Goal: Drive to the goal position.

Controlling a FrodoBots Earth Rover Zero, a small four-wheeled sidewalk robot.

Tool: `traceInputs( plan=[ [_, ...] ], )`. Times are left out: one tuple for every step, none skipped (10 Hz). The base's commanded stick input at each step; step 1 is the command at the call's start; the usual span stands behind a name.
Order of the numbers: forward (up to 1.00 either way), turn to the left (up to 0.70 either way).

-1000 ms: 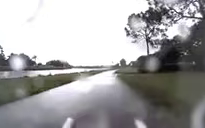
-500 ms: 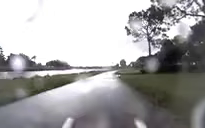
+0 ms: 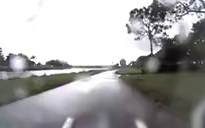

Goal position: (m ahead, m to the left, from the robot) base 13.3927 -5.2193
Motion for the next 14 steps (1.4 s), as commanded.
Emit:
traceInputs(
  plan=[
    [1.00, 0.00],
    [1.00, 0.00],
    [1.00, 0.00],
    [1.00, 0.00],
    [1.00, 0.00],
    [1.00, 0.00],
    [1.00, 0.00],
    [1.00, 0.00],
    [1.00, 0.00],
    [1.00, 0.00],
    [1.00, 0.00],
    [1.00, 0.00],
    [1.00, 0.00],
    [1.00, 0.00]
  ],
)
